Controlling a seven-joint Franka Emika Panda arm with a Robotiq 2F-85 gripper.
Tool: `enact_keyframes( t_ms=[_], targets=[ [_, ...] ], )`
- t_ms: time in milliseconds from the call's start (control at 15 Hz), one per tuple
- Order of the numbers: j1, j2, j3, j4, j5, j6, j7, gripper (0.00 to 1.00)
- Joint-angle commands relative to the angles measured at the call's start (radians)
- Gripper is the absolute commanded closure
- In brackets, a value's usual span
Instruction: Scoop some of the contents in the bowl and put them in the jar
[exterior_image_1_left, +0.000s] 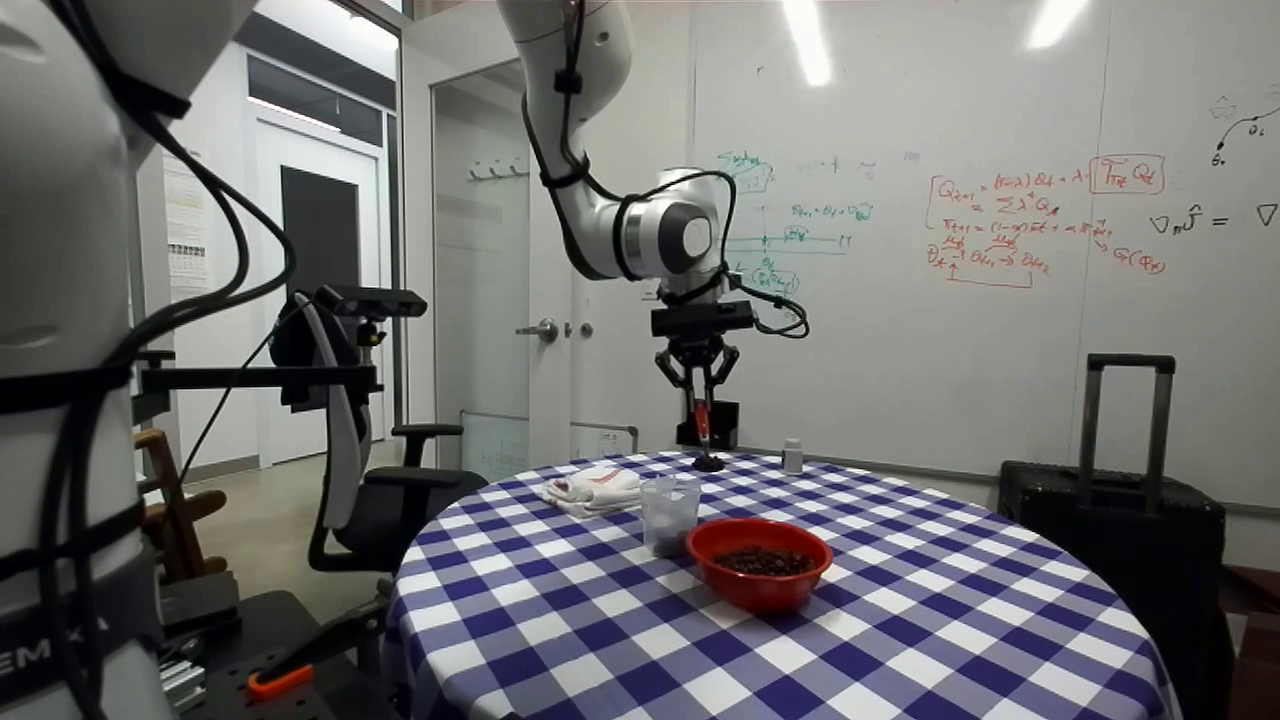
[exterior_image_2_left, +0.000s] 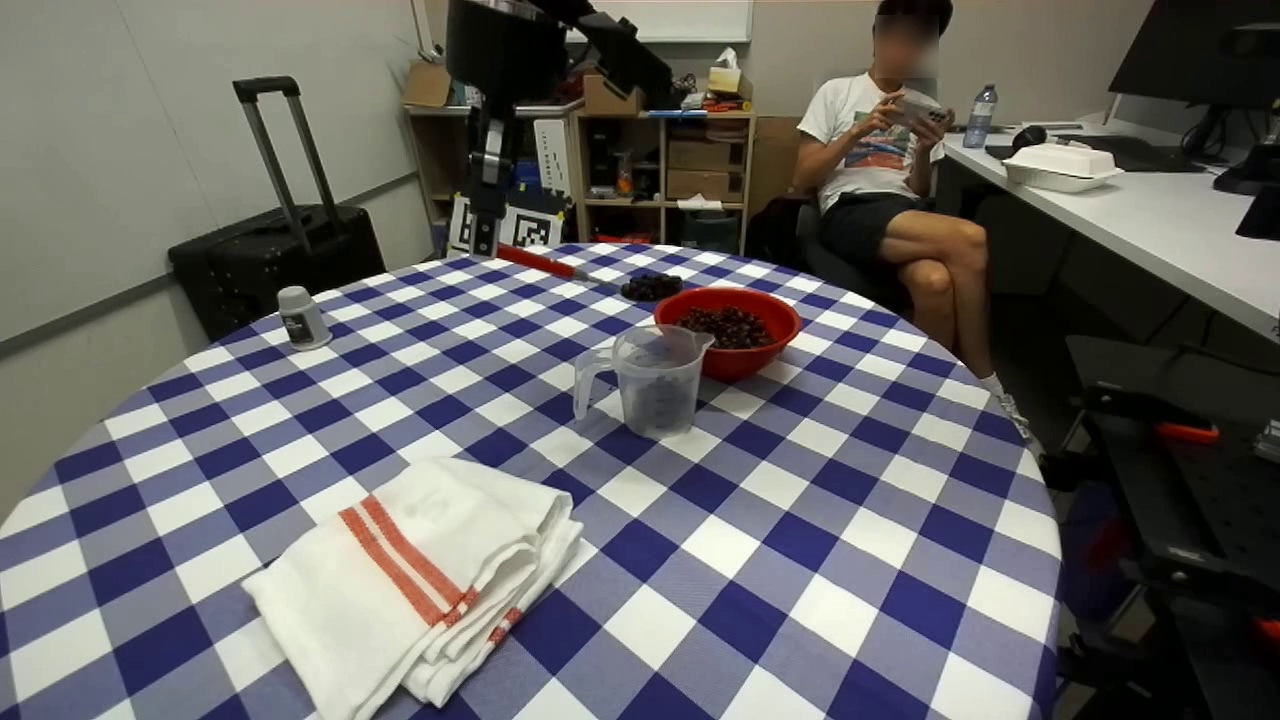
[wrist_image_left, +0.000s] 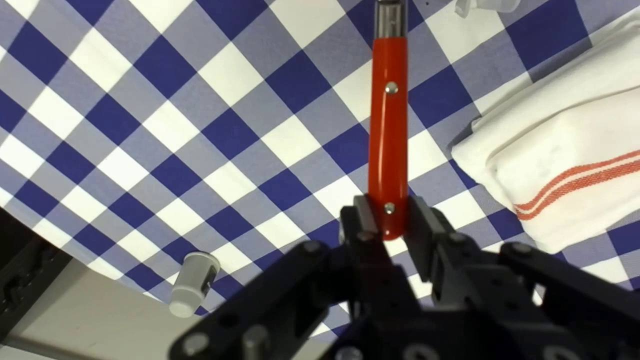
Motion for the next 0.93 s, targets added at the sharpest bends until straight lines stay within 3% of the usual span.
enact_keyframes(
  t_ms=[0,867],
  targets=[
    [0.015,0.034,0.001,0.055,0.018,-0.046,0.04,0.95],
    [-0.005,0.062,0.015,0.071,0.152,-0.017,0.119,0.95]
  ],
)
